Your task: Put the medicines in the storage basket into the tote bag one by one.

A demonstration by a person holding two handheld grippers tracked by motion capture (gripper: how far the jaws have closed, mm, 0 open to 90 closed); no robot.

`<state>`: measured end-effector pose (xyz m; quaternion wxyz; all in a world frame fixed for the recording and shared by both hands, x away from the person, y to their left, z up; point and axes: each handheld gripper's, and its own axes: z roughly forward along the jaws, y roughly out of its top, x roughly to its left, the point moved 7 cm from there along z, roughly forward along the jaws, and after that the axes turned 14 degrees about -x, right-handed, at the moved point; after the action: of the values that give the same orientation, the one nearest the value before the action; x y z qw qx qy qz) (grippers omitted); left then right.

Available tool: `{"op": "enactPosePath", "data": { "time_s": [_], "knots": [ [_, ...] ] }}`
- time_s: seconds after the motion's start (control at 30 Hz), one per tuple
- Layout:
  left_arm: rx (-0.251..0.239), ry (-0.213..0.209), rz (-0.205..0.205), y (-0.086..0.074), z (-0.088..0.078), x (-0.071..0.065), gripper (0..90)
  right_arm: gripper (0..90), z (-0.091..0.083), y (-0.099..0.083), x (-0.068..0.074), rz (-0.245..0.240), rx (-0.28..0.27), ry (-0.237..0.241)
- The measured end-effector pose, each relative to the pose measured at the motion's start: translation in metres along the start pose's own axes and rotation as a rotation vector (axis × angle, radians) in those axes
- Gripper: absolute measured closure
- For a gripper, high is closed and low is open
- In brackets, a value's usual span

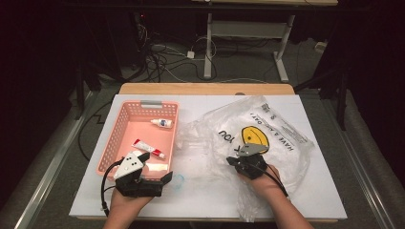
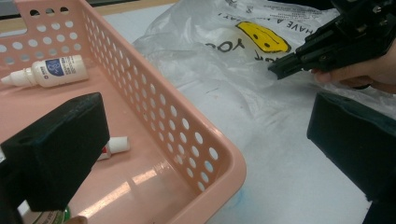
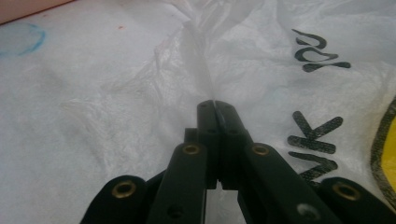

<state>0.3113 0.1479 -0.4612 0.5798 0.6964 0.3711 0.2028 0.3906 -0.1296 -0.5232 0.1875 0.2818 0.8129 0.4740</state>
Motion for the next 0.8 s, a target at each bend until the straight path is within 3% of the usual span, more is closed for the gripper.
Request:
{"op": "enactPosePath", "data": {
  "time_s": [0.17,0.3,0.57,0.8],
  "knots": [
    [-0.004,-0.001,0.003,0.0,0.001,0.0,0.0,90.0,-0.004,0.0,-0.008,0.018,-0.028,-0.035],
    [0.001,-0.002,0.007,-0.001,0.002,0.0,0.0,90.0,-0.012,0.005,-0.021,0.048,-0.088,-0.09],
    [-0.003,-0.003,0.001,-0.002,0.002,0.002,0.0,90.0,-0.026,0.011,-0.039,0.097,-0.159,-0.157],
    [-0.006,0.0,-0.009,-0.003,0.002,0.003,0.0,90.0,-0.041,0.019,-0.048,0.132,-0.242,-0.151]
  ]
}}
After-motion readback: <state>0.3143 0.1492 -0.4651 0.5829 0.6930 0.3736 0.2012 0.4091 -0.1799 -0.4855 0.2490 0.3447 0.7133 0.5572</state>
